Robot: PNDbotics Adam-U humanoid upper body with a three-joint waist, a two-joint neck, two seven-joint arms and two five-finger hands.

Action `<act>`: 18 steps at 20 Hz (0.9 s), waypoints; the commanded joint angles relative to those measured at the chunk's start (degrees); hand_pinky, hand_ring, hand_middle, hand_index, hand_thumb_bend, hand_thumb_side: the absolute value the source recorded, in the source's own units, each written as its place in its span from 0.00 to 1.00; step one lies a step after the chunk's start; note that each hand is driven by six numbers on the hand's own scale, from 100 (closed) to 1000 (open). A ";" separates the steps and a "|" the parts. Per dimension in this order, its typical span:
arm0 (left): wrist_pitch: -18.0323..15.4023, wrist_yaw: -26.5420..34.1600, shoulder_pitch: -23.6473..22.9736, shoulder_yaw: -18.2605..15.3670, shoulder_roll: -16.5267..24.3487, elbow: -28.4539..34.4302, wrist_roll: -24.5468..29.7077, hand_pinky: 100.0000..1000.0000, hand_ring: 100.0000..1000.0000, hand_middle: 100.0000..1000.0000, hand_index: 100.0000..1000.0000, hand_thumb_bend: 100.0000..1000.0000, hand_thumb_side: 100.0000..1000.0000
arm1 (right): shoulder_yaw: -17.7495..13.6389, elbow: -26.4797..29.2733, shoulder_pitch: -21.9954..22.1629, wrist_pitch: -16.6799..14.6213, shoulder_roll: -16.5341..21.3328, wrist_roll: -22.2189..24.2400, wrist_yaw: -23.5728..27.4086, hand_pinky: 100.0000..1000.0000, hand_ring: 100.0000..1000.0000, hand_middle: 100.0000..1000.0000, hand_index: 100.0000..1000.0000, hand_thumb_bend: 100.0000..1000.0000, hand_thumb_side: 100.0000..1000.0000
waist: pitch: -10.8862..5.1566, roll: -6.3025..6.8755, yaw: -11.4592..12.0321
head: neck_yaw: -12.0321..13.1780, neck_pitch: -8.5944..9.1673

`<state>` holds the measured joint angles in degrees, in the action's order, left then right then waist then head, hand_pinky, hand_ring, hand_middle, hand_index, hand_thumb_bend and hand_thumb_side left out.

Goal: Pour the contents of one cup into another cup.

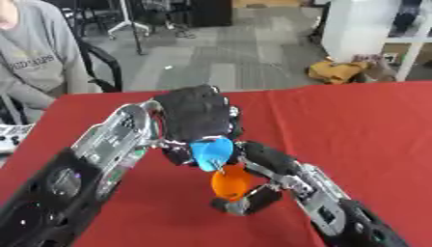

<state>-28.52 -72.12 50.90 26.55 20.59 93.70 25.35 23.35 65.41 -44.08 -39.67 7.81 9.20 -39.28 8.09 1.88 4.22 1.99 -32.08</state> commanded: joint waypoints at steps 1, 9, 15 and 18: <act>0.02 -0.25 1.30 -0.46 0.15 0.28 -0.34 0.35 0.22 0.27 0.59 0.62 0.00 | -0.32 0.95 -1.10 -0.08 0.09 -0.04 0.19 0.40 0.30 0.42 0.85 0.29 0.47 | -1.05 0.06 -0.07 | 0.08 0.63; 0.10 -0.50 1.35 -0.51 0.04 0.32 -0.60 0.35 0.22 0.27 0.59 0.61 0.00 | -0.33 1.01 -1.12 -0.02 0.09 -0.03 0.25 0.39 0.30 0.42 0.85 0.29 0.47 | -1.07 0.12 -0.18 | 0.08 0.74; 0.05 -0.75 1.38 -0.47 -0.01 0.30 -0.83 0.35 0.22 0.27 0.59 0.61 0.00 | -0.32 1.02 -1.11 0.05 0.09 0.00 0.31 0.39 0.30 0.42 0.85 0.29 0.47 | -1.10 0.21 -0.28 | 0.04 0.76; 0.15 -0.73 1.30 -0.49 -0.04 0.15 -1.06 0.35 0.21 0.26 0.59 0.62 0.00 | -0.37 0.97 -1.07 0.12 0.10 -0.05 0.27 0.39 0.30 0.42 0.85 0.29 0.47 | -1.09 0.24 -0.31 | 0.03 0.79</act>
<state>-28.45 -72.73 50.94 26.55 20.15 93.64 24.66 23.35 65.41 -44.07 -39.56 7.81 9.29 -39.26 8.09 2.06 3.92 1.98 -32.03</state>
